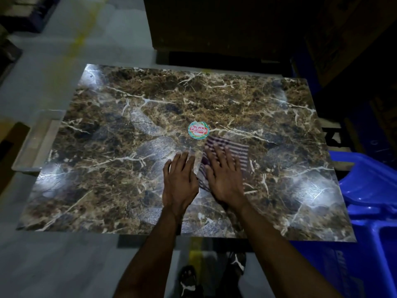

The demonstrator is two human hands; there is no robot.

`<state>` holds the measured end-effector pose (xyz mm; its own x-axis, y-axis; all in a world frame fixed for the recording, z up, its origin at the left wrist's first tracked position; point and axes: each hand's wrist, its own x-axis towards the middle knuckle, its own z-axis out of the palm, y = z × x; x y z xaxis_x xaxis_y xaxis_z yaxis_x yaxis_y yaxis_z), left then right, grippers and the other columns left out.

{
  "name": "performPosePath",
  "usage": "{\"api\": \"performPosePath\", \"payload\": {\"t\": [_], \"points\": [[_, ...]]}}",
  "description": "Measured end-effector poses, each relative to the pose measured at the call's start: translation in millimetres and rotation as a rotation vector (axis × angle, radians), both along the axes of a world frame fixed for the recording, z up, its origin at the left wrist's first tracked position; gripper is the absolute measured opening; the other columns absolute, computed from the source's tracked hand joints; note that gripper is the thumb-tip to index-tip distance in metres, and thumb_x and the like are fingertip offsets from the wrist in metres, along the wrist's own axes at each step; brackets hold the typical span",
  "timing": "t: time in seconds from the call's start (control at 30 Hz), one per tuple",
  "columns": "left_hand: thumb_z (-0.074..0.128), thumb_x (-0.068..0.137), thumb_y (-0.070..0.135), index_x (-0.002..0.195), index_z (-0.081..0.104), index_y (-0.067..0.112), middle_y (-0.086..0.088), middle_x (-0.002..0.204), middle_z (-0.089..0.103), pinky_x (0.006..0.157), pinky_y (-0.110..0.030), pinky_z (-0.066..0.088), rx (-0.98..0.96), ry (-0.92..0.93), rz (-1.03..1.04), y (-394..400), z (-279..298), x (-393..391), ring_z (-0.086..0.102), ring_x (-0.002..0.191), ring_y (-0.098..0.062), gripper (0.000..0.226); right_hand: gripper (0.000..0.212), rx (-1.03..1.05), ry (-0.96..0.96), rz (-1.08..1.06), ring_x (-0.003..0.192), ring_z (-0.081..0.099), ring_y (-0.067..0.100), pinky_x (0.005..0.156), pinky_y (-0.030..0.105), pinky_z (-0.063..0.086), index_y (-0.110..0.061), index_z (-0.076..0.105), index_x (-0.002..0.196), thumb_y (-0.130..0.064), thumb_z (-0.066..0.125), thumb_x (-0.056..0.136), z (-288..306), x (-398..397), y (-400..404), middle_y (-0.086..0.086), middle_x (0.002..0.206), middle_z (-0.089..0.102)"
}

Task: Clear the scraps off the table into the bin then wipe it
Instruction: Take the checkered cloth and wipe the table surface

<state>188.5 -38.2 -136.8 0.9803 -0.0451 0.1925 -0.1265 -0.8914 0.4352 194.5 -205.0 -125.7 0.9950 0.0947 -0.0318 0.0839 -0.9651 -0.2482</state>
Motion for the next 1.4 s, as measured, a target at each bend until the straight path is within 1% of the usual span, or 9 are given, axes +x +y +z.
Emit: {"api": "performPosePath", "payload": {"t": [0.23,0.37,0.53,0.67,0.8,0.93,1.1,1.27,1.4], "points": [[0.048,0.097,0.023,0.141,0.061,0.015,-0.007,0.154,0.052,0.120,-0.051,0.026,-0.024,0.042,-0.025,2,4,-1,0.040,0.146,-0.028,0.047,0.058,-0.041,0.046,0.233,0.162,-0.001,0.019,0.129,0.048,0.005,-0.040,0.011,0.166,-0.045,0.027,0.110,6,-92,-26,-0.009,0.175,0.005],[0.044,0.101,0.026,0.149,0.052,0.016,-0.007,0.160,0.044,0.123,-0.054,0.023,0.048,0.080,-0.063,3,4,-6,0.034,0.151,-0.027,0.050,0.056,-0.021,0.066,0.034,0.161,-0.002,0.015,0.129,0.044,0.005,-0.045,0.008,0.164,-0.048,0.023,0.110,15,-88,-63,-0.013,0.173,0.002],[0.043,0.104,0.022,0.158,0.039,0.015,-0.009,0.166,0.033,0.125,-0.052,0.022,0.088,0.110,-0.016,-10,2,-34,0.027,0.154,-0.029,0.054,0.057,-0.005,0.010,-0.083,0.161,0.007,0.021,0.128,0.049,0.009,-0.036,0.017,0.166,-0.049,0.020,0.110,10,-46,-27,-0.005,0.174,0.013],[0.035,0.099,0.025,0.158,0.038,0.013,-0.010,0.167,0.031,0.125,-0.050,0.021,0.097,0.086,-0.056,-13,2,-71,0.028,0.154,-0.031,0.060,0.056,0.003,0.001,0.088,0.162,0.003,0.023,0.129,0.049,0.006,-0.034,0.019,0.166,-0.048,0.017,0.111,6,-74,0,-0.004,0.175,0.011],[0.034,0.105,0.027,0.157,0.041,0.014,-0.008,0.166,0.035,0.124,-0.050,0.025,0.076,0.064,-0.061,-8,3,-87,0.031,0.154,-0.029,0.054,0.057,-0.036,0.051,0.199,0.162,0.003,0.022,0.129,0.051,0.009,-0.036,0.013,0.166,-0.047,0.019,0.111,5,-129,-31,-0.005,0.175,0.009],[0.043,0.105,0.024,0.156,0.043,0.016,-0.005,0.166,0.034,0.126,-0.047,0.020,0.055,0.069,-0.032,-11,5,-89,0.027,0.155,-0.026,0.052,0.057,-0.013,0.090,0.026,0.162,0.004,0.019,0.128,0.050,0.012,-0.042,0.010,0.165,-0.051,0.017,0.110,11,-127,-71,-0.008,0.174,0.008],[0.046,0.104,0.023,0.156,0.044,0.016,-0.005,0.166,0.035,0.127,-0.046,0.019,0.067,0.049,-0.021,-12,4,-88,0.027,0.155,-0.026,0.053,0.059,-0.006,0.036,-0.111,0.162,0.002,0.022,0.129,0.051,0.006,-0.037,0.014,0.166,-0.051,0.017,0.109,4,-71,-35,-0.005,0.175,0.009],[0.041,0.105,0.024,0.158,0.040,0.015,-0.006,0.168,0.031,0.126,-0.049,0.021,0.059,0.047,-0.053,-10,2,-89,0.025,0.156,-0.026,0.054,0.058,0.006,0.021,0.102,0.162,0.000,0.023,0.129,0.052,0.009,-0.033,0.015,0.166,-0.048,0.014,0.110,6,-106,0,-0.002,0.175,0.007],[0.042,0.105,0.026,0.157,0.042,0.018,-0.004,0.167,0.032,0.127,-0.048,0.017,0.043,0.059,-0.047,-9,6,-89,0.025,0.156,-0.024,0.052,0.056,-0.036,0.063,0.129,0.162,-0.003,0.019,0.129,0.048,0.007,-0.037,0.010,0.166,-0.046,0.019,0.111,10,-152,-38,-0.006,0.175,0.003]]}}
